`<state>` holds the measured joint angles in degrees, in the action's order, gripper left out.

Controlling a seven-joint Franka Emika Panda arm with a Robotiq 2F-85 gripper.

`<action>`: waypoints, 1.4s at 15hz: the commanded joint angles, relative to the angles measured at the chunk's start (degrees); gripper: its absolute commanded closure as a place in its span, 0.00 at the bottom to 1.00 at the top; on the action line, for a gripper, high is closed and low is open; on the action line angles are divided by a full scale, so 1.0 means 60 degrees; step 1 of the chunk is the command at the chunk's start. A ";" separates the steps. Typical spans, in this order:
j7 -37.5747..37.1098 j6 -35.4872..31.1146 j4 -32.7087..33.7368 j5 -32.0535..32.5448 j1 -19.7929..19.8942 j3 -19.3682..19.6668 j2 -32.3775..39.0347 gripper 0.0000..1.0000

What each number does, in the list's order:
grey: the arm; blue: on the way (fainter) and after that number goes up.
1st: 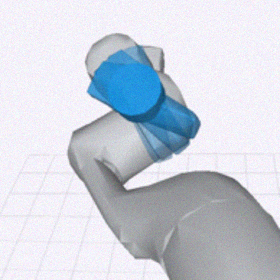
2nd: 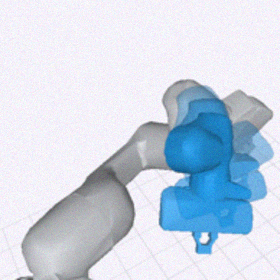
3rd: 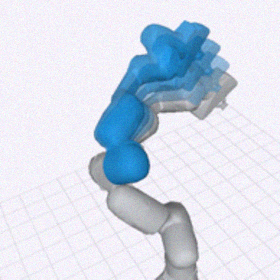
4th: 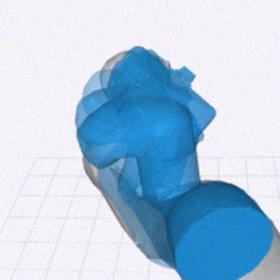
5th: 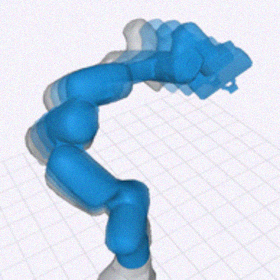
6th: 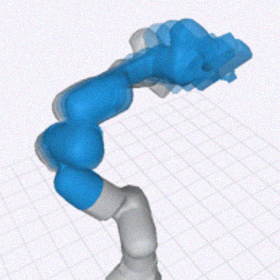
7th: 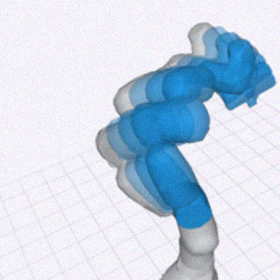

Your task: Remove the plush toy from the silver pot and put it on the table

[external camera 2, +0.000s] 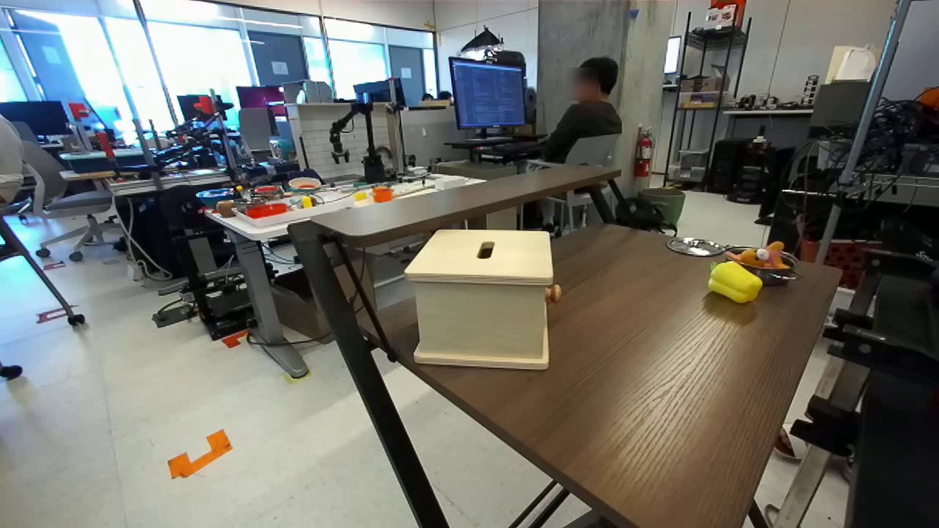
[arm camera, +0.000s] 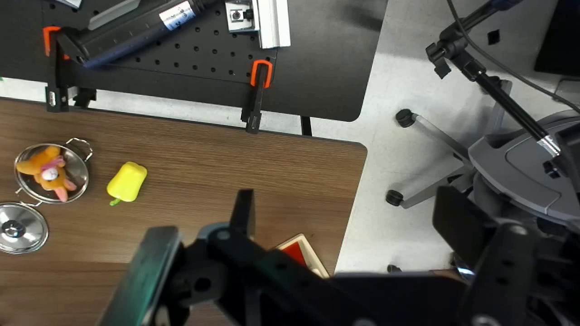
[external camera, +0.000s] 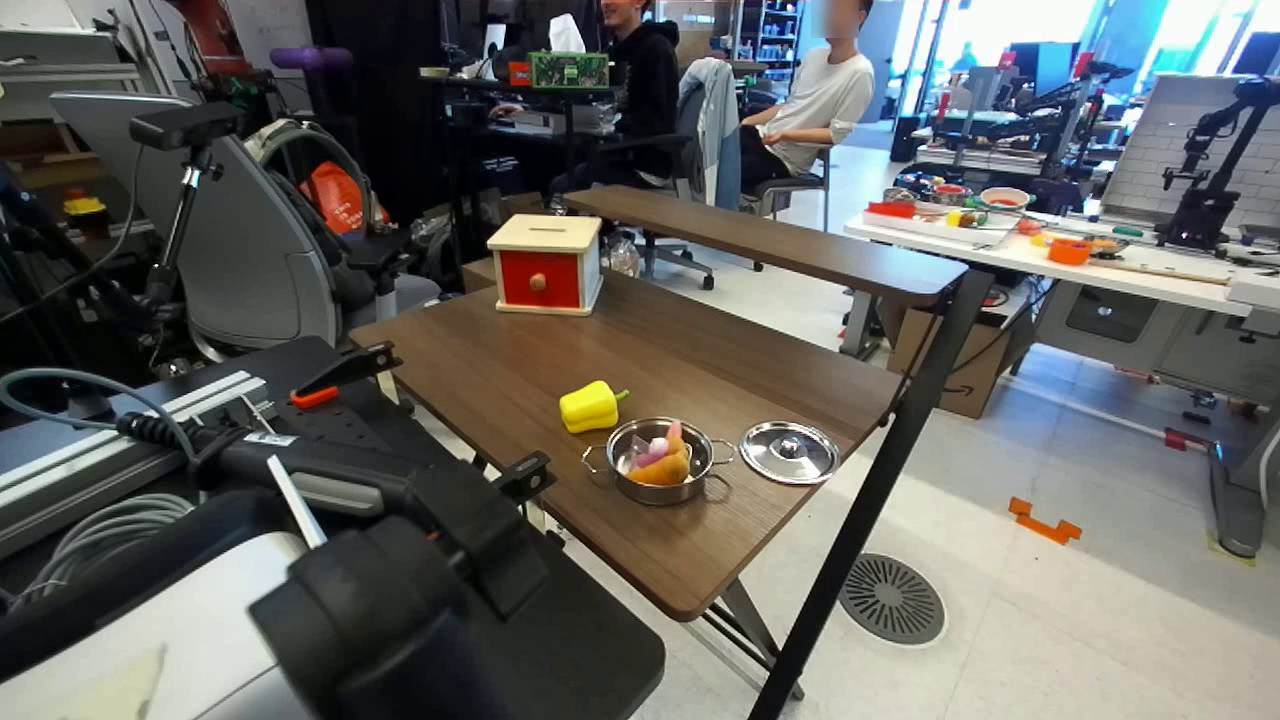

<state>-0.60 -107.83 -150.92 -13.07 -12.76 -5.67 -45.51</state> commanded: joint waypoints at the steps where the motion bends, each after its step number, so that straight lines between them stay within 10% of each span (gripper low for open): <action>1: 0.0066 0.0041 0.0023 -0.0064 0.0115 -0.0087 -0.0003 0.00; 12: 0.0066 0.0041 0.0023 -0.0064 0.0115 -0.0087 -0.0003 0.00; 21: 0.0360 -0.3400 -0.0320 0.0239 0.0739 0.0102 0.2534 0.00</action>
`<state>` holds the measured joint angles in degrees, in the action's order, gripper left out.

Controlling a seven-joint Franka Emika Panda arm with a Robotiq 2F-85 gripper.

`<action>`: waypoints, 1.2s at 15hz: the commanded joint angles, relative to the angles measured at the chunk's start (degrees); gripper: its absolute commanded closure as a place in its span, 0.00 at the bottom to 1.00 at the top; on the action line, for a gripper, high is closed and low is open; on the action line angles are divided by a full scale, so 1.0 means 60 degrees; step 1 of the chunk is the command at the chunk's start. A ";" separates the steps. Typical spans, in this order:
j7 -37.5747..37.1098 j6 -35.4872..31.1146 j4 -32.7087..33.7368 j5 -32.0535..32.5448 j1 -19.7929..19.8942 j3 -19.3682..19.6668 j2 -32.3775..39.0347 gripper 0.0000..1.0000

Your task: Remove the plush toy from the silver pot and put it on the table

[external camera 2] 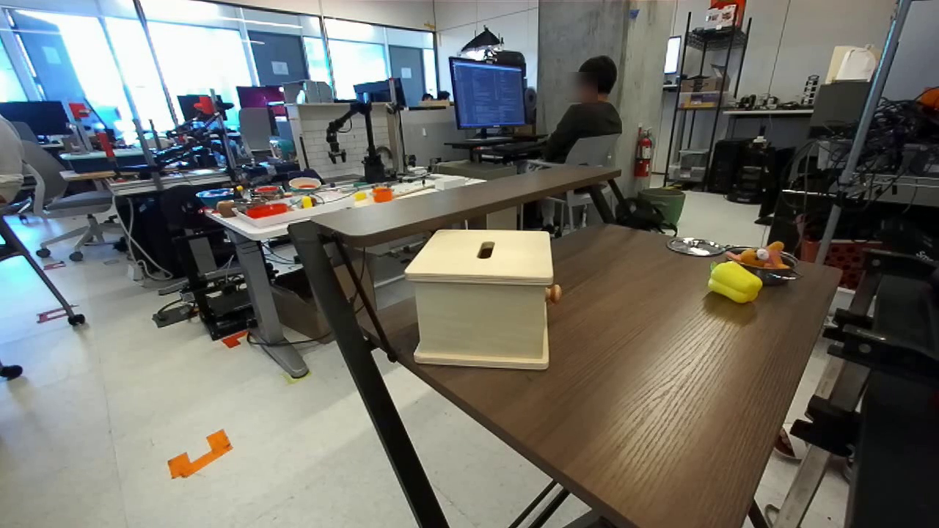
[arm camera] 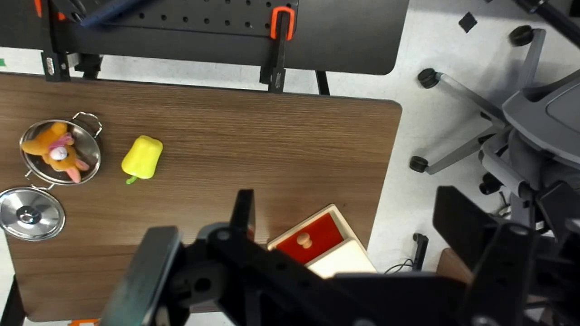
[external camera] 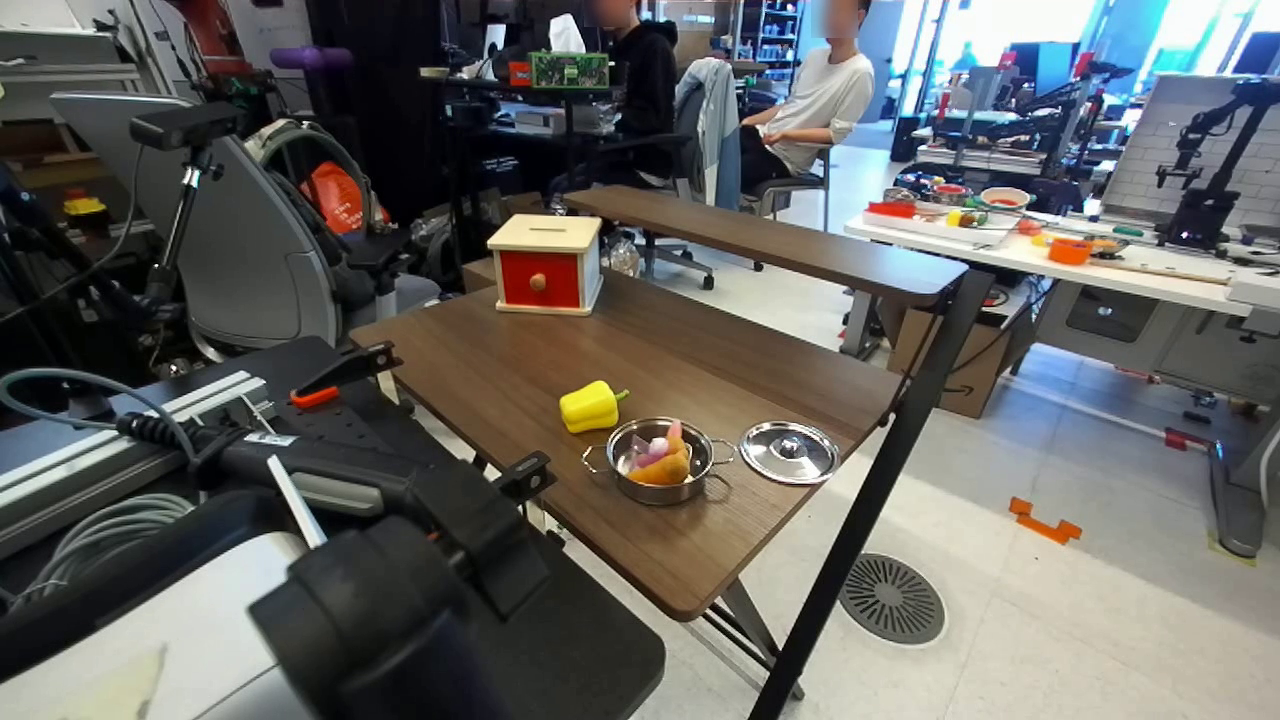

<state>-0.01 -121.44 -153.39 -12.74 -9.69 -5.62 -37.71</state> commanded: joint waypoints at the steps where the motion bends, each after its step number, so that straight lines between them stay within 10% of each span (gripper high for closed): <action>1: 0.0365 -0.1458 0.0078 0.0195 0.0292 0.0187 0.1624 0.00; 18: 0.1683 -0.4895 0.1457 0.0905 0.2588 0.2353 0.7569 0.00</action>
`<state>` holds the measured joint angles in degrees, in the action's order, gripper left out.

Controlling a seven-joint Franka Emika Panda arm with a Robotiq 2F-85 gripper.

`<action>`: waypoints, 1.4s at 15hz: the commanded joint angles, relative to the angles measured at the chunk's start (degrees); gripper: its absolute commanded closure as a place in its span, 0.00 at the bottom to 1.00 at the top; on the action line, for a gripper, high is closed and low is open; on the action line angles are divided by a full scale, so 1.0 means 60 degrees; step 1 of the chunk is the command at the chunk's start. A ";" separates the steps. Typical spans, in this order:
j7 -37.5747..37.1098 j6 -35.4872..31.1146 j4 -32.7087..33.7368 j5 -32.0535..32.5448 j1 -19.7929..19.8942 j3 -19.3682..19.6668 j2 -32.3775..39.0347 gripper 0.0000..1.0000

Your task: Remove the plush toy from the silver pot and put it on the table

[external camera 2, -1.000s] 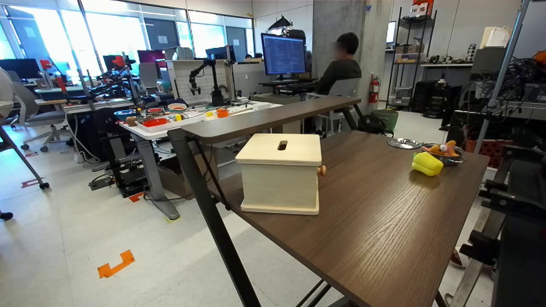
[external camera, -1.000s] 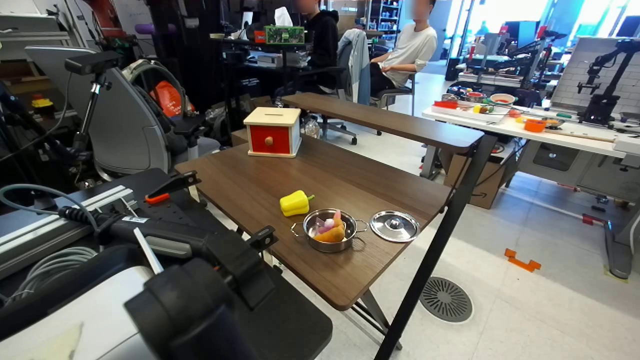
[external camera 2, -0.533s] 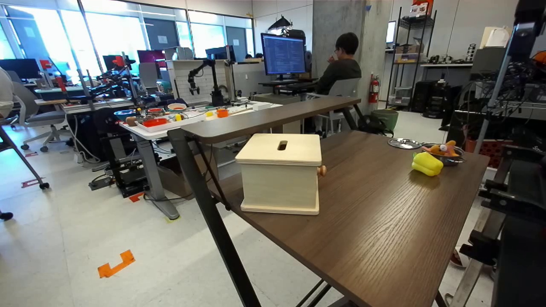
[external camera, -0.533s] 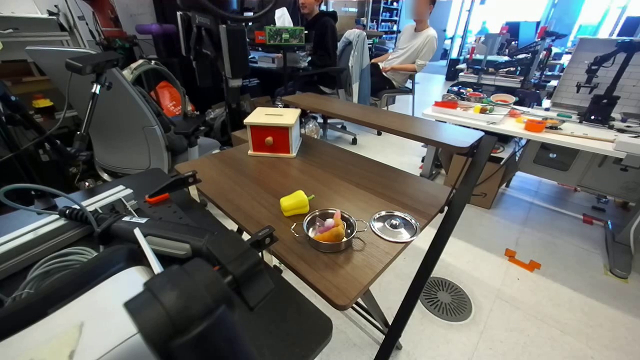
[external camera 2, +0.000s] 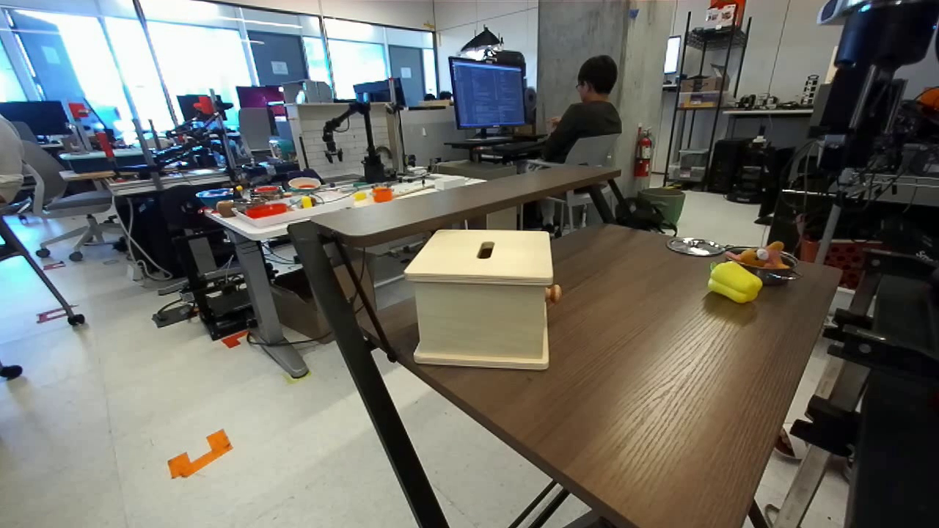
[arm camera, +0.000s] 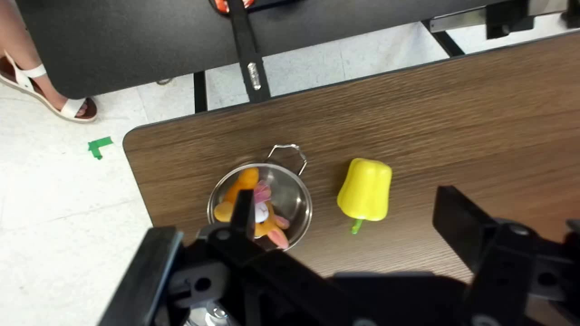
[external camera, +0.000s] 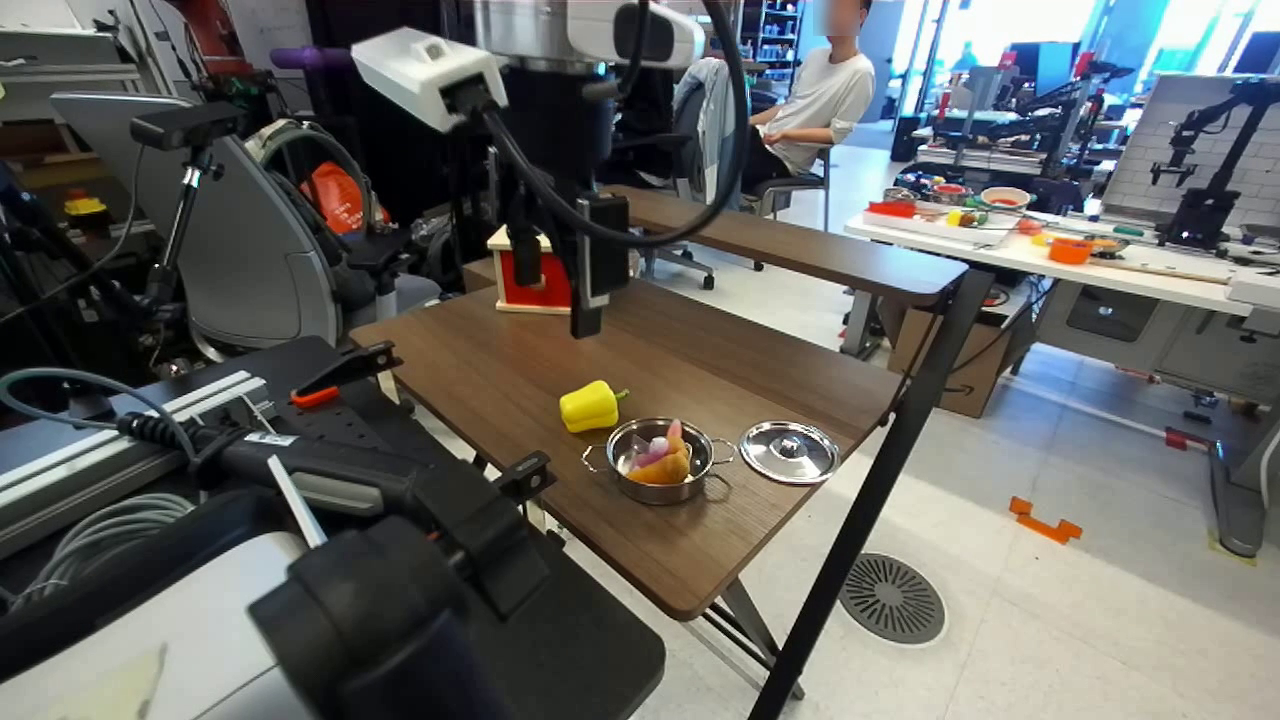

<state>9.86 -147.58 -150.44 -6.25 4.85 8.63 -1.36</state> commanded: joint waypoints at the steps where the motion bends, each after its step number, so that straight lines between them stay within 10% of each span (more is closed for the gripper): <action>1: 0.0000 -0.0664 0.1263 -0.0223 0.0241 -0.0077 0.1948 0.00; 21: -0.0454 -0.0906 0.3445 -0.0135 0.0971 -0.0438 0.5063 0.00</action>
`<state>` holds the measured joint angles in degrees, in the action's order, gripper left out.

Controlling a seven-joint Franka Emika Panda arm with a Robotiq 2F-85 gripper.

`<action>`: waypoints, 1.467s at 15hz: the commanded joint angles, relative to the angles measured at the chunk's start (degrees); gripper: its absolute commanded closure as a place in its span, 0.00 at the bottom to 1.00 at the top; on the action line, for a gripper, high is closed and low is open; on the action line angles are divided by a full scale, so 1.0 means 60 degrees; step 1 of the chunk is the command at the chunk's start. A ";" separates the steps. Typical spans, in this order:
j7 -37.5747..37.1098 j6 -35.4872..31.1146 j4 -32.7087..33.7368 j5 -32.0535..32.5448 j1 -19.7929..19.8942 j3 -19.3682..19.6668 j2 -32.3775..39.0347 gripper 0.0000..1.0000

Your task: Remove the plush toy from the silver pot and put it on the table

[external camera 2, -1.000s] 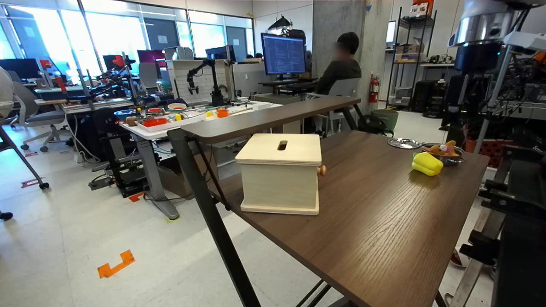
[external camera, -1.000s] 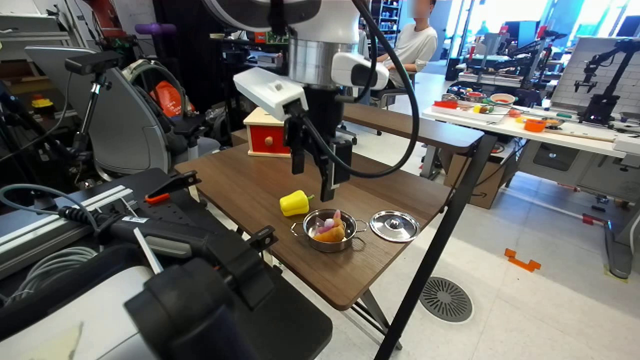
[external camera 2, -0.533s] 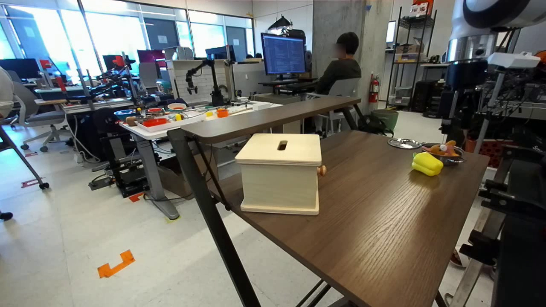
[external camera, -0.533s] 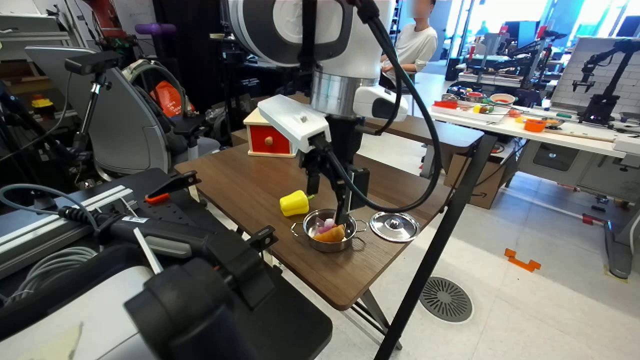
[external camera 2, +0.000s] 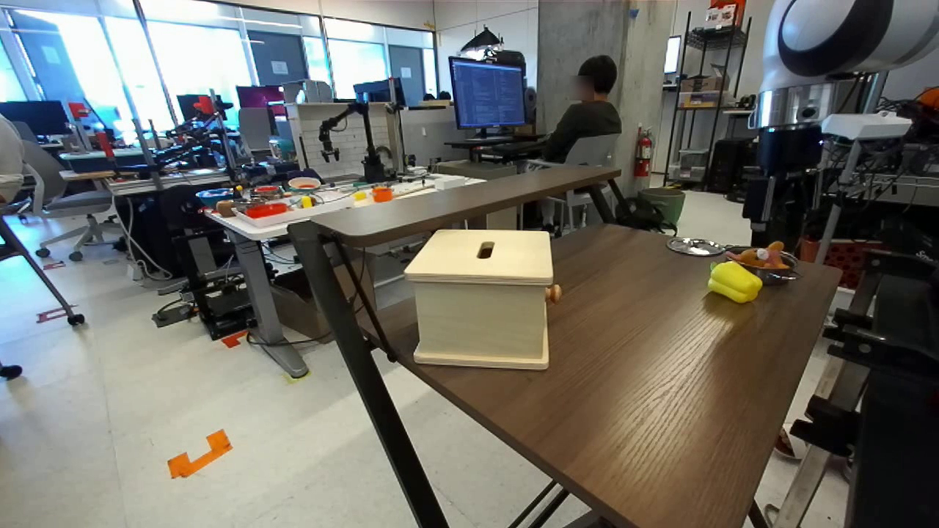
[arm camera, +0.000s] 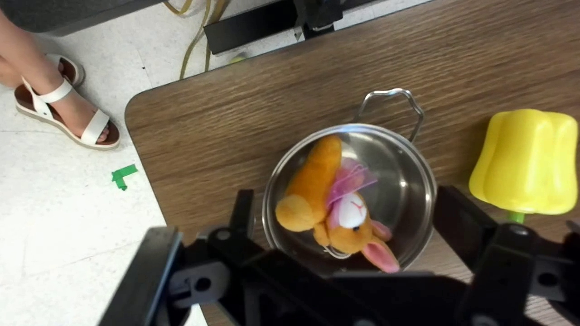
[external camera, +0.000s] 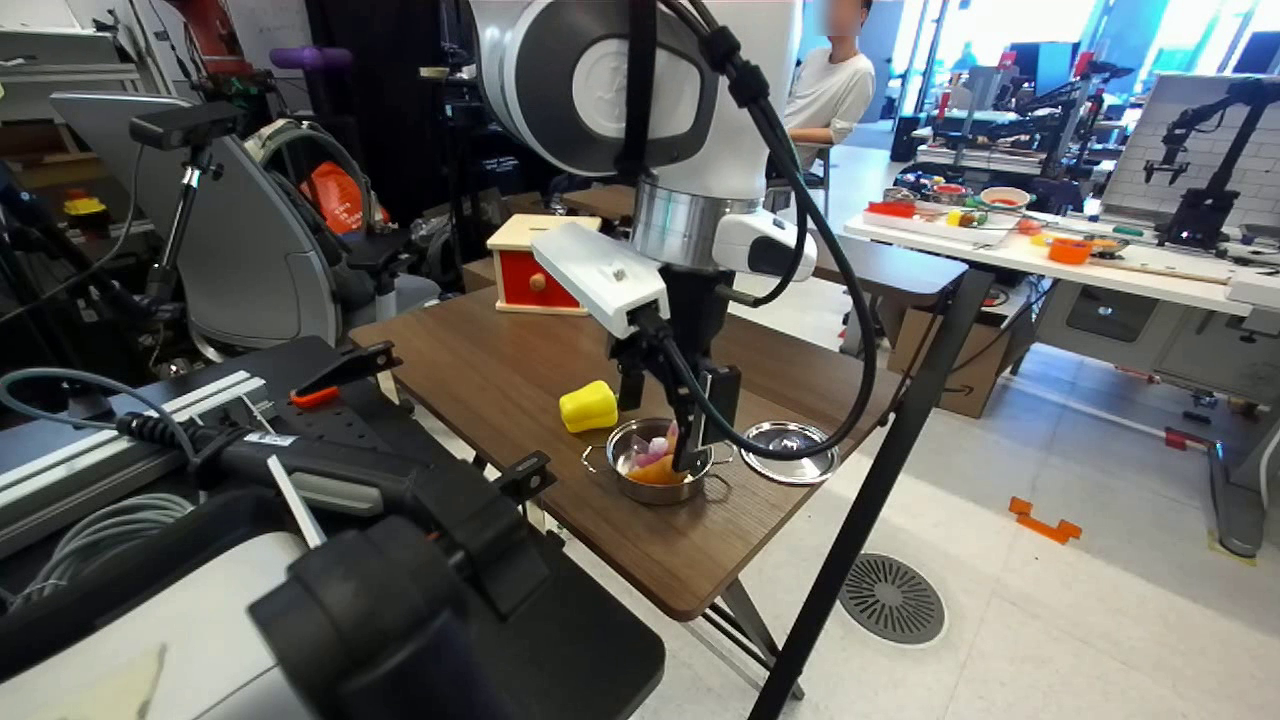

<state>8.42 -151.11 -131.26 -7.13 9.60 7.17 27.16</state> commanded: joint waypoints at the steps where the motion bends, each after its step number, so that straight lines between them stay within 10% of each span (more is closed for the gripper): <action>1: -0.0264 -0.0352 0.0306 0.0024 0.0172 -0.0197 0.0386 0.00; 2: -0.0304 -0.0407 0.0340 0.0031 0.0174 -0.0201 0.0449 0.01; 3: -0.0322 -0.0453 0.0382 0.0036 0.0185 -0.0210 0.0514 0.26; 5: -0.0361 -0.0468 0.0457 0.0050 0.0196 -0.0203 0.0617 0.29; 14: -0.0388 -0.0466 0.0609 -0.0063 0.0386 -0.0274 0.0789 0.96; 22: -0.0384 -0.0507 0.0310 -0.0123 0.0382 -0.0410 0.0199 0.97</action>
<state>6.18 -152.71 -128.13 -7.18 10.69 6.40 30.52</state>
